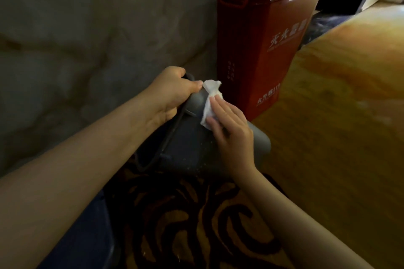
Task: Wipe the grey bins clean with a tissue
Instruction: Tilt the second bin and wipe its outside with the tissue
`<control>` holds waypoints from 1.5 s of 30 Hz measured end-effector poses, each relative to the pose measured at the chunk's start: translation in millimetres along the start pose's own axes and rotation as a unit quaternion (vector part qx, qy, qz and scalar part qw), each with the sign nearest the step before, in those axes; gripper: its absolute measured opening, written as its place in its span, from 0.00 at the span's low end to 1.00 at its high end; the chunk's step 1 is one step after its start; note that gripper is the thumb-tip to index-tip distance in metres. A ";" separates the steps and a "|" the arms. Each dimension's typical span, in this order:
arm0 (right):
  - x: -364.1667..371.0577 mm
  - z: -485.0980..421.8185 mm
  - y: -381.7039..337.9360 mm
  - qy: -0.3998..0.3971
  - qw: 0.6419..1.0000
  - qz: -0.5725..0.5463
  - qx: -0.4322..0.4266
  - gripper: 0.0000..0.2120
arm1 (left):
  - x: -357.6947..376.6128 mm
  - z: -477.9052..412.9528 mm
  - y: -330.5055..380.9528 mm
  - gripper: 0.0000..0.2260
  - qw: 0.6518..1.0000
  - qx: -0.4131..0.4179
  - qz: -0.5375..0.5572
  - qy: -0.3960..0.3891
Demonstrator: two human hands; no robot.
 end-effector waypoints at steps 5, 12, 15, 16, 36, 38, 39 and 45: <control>-19.9 25.4 35.8 0.004 0.994 0.026 0.103 0.16 | -22.0 -0.4 -0.1 0.20 0.999 -0.012 0.039 -0.004; -44.5 40.3 27.4 -0.031 0.980 0.090 0.175 0.15 | -17.2 11.5 2.9 0.26 0.998 -0.011 0.058 -0.004; -42.1 31.5 -20.0 -0.037 0.988 0.103 0.109 0.17 | -10.6 17.0 8.5 0.23 0.998 -0.030 0.056 -0.026; -40.9 26.9 -36.4 -0.042 0.989 0.107 0.089 0.18 | -8.6 17.8 10.0 0.22 0.997 -0.038 0.057 -0.029; -25.6 36.7 -33.3 0.002 0.995 0.002 0.101 0.22 | -8.4 39.3 -7.9 0.12 0.983 -0.052 0.119 -0.131; -35.2 62.2 -6.0 0.009 0.989 0.022 0.147 0.21 | -10.8 39.0 -9.9 0.11 0.986 -0.050 0.105 -0.122; -42.4 74.1 9.9 0.020 0.984 0.026 0.175 0.20 | -10.9 39.5 -9.9 0.11 0.987 -0.052 0.102 -0.117; -81.6 108.1 78.5 0.061 0.953 0.044 0.293 0.18 | 14.9 44.4 2.8 0.11 0.990 -0.083 0.093 -0.073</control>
Point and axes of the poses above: each hand's wrist, its own z-axis away from the middle knuckle, its own x-axis out of the palm, y = z × x, the point moved 3 cm from there along -z, towards the middle knuckle, and after that the axes turned 3 degrees about z, right-handed, at the moved point
